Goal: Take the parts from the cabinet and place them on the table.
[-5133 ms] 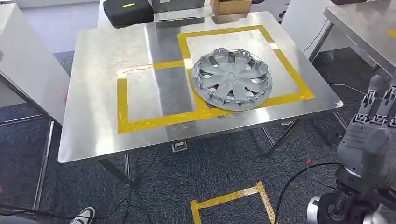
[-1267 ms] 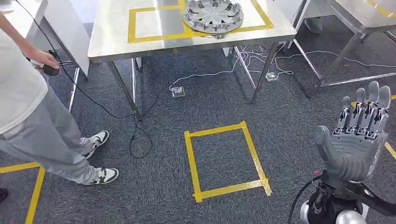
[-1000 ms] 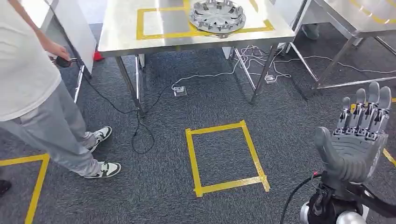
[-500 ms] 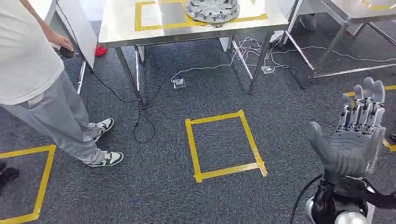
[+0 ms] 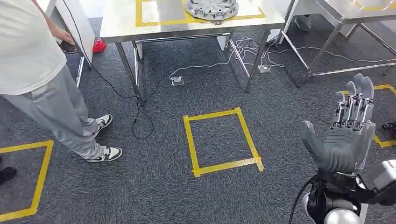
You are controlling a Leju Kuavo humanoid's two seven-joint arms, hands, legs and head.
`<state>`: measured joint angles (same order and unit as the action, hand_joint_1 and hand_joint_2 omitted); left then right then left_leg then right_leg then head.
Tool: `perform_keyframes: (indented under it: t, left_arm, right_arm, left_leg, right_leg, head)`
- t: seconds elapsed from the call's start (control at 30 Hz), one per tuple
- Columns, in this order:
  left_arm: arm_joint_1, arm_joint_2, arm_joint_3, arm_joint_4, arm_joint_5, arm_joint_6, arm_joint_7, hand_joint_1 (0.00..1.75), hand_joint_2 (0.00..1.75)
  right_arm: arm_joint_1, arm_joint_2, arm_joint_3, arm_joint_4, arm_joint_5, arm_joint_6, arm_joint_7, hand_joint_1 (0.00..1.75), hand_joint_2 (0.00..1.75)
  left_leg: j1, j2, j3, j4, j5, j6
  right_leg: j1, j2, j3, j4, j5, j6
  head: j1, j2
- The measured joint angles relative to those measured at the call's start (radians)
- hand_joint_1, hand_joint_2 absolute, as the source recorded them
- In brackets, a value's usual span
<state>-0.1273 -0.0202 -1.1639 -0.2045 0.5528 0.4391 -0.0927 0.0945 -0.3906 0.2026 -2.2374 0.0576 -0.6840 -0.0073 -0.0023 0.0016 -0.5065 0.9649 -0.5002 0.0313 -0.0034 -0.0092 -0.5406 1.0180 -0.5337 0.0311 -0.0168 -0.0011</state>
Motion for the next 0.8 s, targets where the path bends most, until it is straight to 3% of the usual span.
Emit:
perform_keyframes:
  t: [0.07,0.1,0.13,0.17,0.23,0.27,0.3,0.43,0.47,0.5,0.57,0.6,0.63,0.67,0.7,0.73,0.77,0.8]
  left_arm:
    - [0.002,-0.003,0.000,0.000,0.002,0.000,-0.001,0.00,0.00]
    - [0.003,-0.003,0.000,0.000,0.004,0.000,-0.001,0.00,0.00]
    - [0.004,-0.003,0.000,0.000,0.005,0.000,-0.001,0.00,0.00]
    - [0.005,-0.002,0.000,0.000,0.006,0.000,-0.001,0.00,0.00]
    - [0.005,-0.004,0.000,0.000,0.007,0.000,-0.002,0.00,0.00]
    - [0.004,-0.005,0.000,0.000,0.007,0.000,-0.002,0.00,0.00]
    - [0.001,-0.006,0.000,0.000,0.007,0.000,-0.002,0.00,0.00]
    - [0.005,-0.007,0.000,0.000,0.008,-0.002,-0.001,0.00,0.00]
    - [0.007,-0.005,0.000,0.000,0.008,-0.002,-0.001,0.00,0.00]
    - [0.006,-0.005,0.000,0.000,0.009,-0.002,-0.001,0.00,0.00]
    - [0.005,-0.005,0.000,0.000,0.010,-0.002,-0.001,0.00,0.00]
    - [0.006,-0.005,0.000,0.000,0.010,-0.002,-0.001,0.00,0.00]
    - [0.007,-0.005,0.000,0.000,0.010,-0.002,-0.001,0.00,0.00]
    - [0.008,-0.005,0.000,0.000,0.010,-0.002,0.000,0.00,0.00]
    - [0.008,-0.005,0.000,0.000,0.010,-0.002,-0.001,0.00,0.00]
    - [0.008,-0.004,0.000,0.000,0.010,-0.002,-0.001,0.00,0.00]
    - [0.008,-0.003,0.000,0.000,0.010,-0.002,0.000,0.00,0.00]
    - [0.006,-0.002,0.000,0.000,0.010,-0.002,0.000,0.00,0.00]
  right_arm:
    - [0.003,0.003,-0.001,0.001,0.045,0.000,0.029,0.00,0.00]
    - [0.004,0.005,-0.001,0.002,0.076,0.000,0.041,0.00,0.00]
    - [0.004,0.008,-0.001,0.004,0.106,0.000,0.050,0.00,0.00]
    - [0.004,0.009,-0.001,0.006,0.131,0.000,0.060,0.00,0.00]
    - [0.004,0.013,0.000,0.008,0.161,0.000,0.077,0.00,0.00]
    - [0.004,0.014,0.000,0.007,0.166,0.000,0.084,0.00,0.00]
    - [0.004,0.014,0.000,0.007,0.172,0.000,0.092,0.00,0.00]
    - [0.005,0.016,0.000,0.006,0.188,0.000,0.111,0.00,0.00]
    - [0.003,0.016,0.000,0.006,0.197,0.000,0.115,0.00,0.00]
    - [0.004,0.017,0.000,0.006,0.203,0.000,0.116,0.00,0.00]
    - [0.005,0.018,0.000,0.006,0.207,0.000,0.118,0.00,0.00]
    - [0.005,0.018,0.000,0.006,0.208,0.000,0.118,0.00,0.00]
    - [0.006,0.019,0.000,0.006,0.208,0.000,0.121,0.00,0.00]
    - [0.006,0.020,0.000,0.006,0.211,0.000,0.124,0.00,0.00]
    - [0.006,0.021,0.000,0.006,0.215,0.000,0.125,0.00,0.00]
    - [0.005,0.021,0.000,0.006,0.221,0.000,0.128,0.00,0.00]
    - [0.005,0.022,0.000,0.006,0.230,0.000,0.133,0.00,0.00]
    - [0.006,0.022,0.000,0.006,0.238,0.000,0.137,0.00,0.00]
  left_leg:
    - [-0.002,-0.001,-0.009,0.001,0.006,0.006]
    - [-0.003,-0.004,-0.014,0.002,0.009,0.006]
    - [-0.005,-0.007,-0.017,0.002,0.012,0.005]
    - [-0.005,-0.013,-0.019,0.003,0.014,0.003]
    - [-0.006,-0.028,-0.018,0.004,0.017,0.000]
    - [-0.006,-0.037,-0.017,0.005,0.019,-0.003]
    - [-0.011,-0.045,-0.023,0.006,0.021,-0.007]
    - [-0.009,-0.087,-0.054,0.015,0.040,-0.033]
    - [-0.009,-0.063,-0.060,0.024,0.028,-0.034]
    - [-0.012,-0.009,-0.076,0.058,-0.005,-0.041]
    - [-0.001,0.003,-0.142,0.212,-0.091,-0.052]
    - [0.002,0.001,-0.175,0.290,-0.121,-0.056]
    - [0.004,0.001,-0.195,0.338,-0.131,-0.060]
    - [0.005,0.001,-0.188,0.332,-0.118,-0.061]
    - [0.005,0.003,-0.159,0.282,-0.083,-0.060]
    - [0.004,0.014,-0.111,0.196,-0.038,-0.057]
    - [0.000,0.043,-0.060,0.105,0.001,-0.050]
    - [-0.008,0.112,-0.028,0.038,0.005,-0.039]
  right_leg:
    - [-0.005,0.000,-0.064,0.163,-0.086,0.010]
    - [-0.006,0.000,-0.094,0.237,-0.116,0.013]
    - [-0.006,0.000,-0.102,0.268,-0.118,0.014]
    - [-0.006,0.001,-0.087,0.247,-0.095,0.014]
    - [-0.006,0.012,-0.012,0.104,-0.010,0.008]
    - [-0.007,0.040,0.034,0.008,0.034,0.004]
    - [-0.008,0.082,0.058,-0.037,0.032,-0.004]
    - [-0.009,0.044,0.055,-0.064,0.026,-0.019]
    - [-0.015,0.027,0.057,-0.072,0.032,-0.027]
    - [-0.012,0.017,0.056,-0.072,0.035,-0.031]
    - [-0.011,-0.008,0.052,-0.070,0.035,-0.033]
    - [-0.010,-0.020,0.051,-0.070,0.035,-0.034]
    - [-0.010,-0.032,0.050,-0.069,0.035,-0.033]
    - [-0.010,-0.043,0.051,-0.069,0.035,-0.033]
    - [-0.010,-0.053,0.051,-0.067,0.035,-0.033]
    - [-0.009,-0.062,0.052,-0.066,0.034,-0.032]
    - [-0.008,-0.070,0.053,-0.064,0.032,-0.029]
    - [-0.006,-0.077,0.055,-0.063,0.031,-0.027]
  head:
    - [0.011,0.000]
    - [0.013,0.000]
    - [0.015,0.000]
    - [0.016,0.000]
    - [0.018,0.000]
    - [0.019,0.000]
    - [0.020,0.000]
    - [0.017,0.000]
    - [0.017,0.000]
    - [0.010,0.000]
    - [-0.001,0.000]
    - [-0.003,0.000]
    - [-0.005,0.000]
    - [-0.004,0.000]
    - [-0.005,0.000]
    - [-0.006,0.000]
    - [-0.006,0.000]
    - [-0.007,0.000]
